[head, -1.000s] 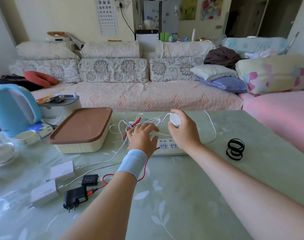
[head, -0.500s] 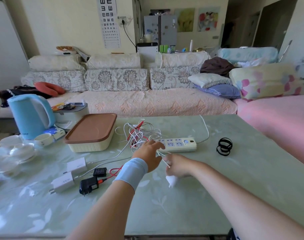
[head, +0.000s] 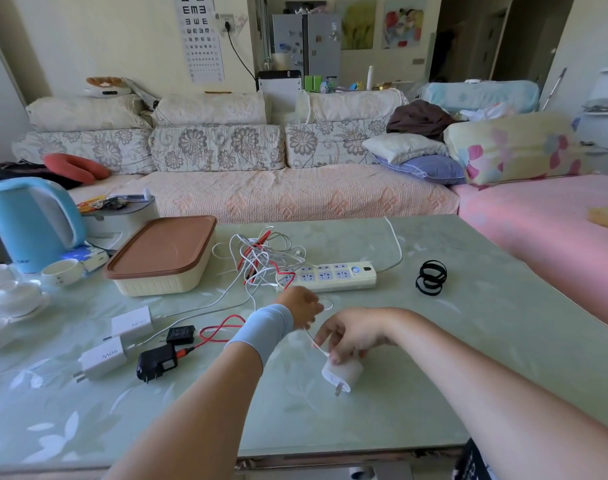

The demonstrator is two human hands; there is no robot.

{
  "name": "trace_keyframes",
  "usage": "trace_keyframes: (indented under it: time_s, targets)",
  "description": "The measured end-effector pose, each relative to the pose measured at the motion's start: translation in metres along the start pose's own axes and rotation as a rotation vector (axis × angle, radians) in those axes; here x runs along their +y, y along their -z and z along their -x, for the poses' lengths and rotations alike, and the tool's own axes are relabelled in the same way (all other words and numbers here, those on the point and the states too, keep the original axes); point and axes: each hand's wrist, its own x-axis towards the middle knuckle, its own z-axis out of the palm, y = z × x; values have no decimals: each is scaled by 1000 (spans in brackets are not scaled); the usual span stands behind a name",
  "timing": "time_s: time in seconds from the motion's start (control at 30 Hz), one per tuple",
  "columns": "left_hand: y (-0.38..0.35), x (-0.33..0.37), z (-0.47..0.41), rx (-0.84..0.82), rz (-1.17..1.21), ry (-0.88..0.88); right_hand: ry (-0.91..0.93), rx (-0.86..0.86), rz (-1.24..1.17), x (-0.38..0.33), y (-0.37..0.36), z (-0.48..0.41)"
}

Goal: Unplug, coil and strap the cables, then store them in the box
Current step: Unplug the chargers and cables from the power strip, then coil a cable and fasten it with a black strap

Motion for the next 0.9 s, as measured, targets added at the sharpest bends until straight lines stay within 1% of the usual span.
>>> trace_keyframes:
  time_s: [0.07, 0.1, 0.13, 0.23, 0.27, 0.33, 0.4, 0.5, 0.57, 0.67, 0.73, 0.8, 0.83, 0.9]
  targets:
    - [6, 6, 6, 59, 435, 63, 7, -2, -3, -4, -2, 2]
    - [10, 9, 10, 79, 544, 84, 17, 39, -5, -6, -2, 1]
    - [13, 10, 13, 94, 586, 104, 33, 113, -15, -8, -2, -1]
    - [22, 11, 24, 118, 551, 179, 117, 440, -110, -11, 3, -8]
    - [25, 8, 25, 113, 494, 199, 152, 535, -126, -13, 4, -9]
    - [38, 2, 29, 155, 321, 199, 236, 661, -135, -21, 1, -12]
    - [53, -6, 30, 194, 256, 191, 327, 706, -143, -32, -5, -14]
    - [71, -16, 38, 156, 255, 187, 431, 720, -93, -49, -15, -21]
    - [78, -21, 43, 97, 278, 130, 518, 704, -99, -62, -22, -27]
    - [88, -23, 55, 62, 427, 57, 625, 685, -168, -78, -34, -36]
    - [96, -25, 64, 33, 471, 46, 626, 687, -219, -84, -37, -39]
    - [104, -28, 69, 34, 464, 31, 594, 639, -255, -86, -36, -38]
    - [109, -28, 71, 71, 465, 25, 559, 576, -258, -86, -34, -36]
    - [118, -28, 72, 217, 522, 14, 439, 415, -172, -84, -31, -30]
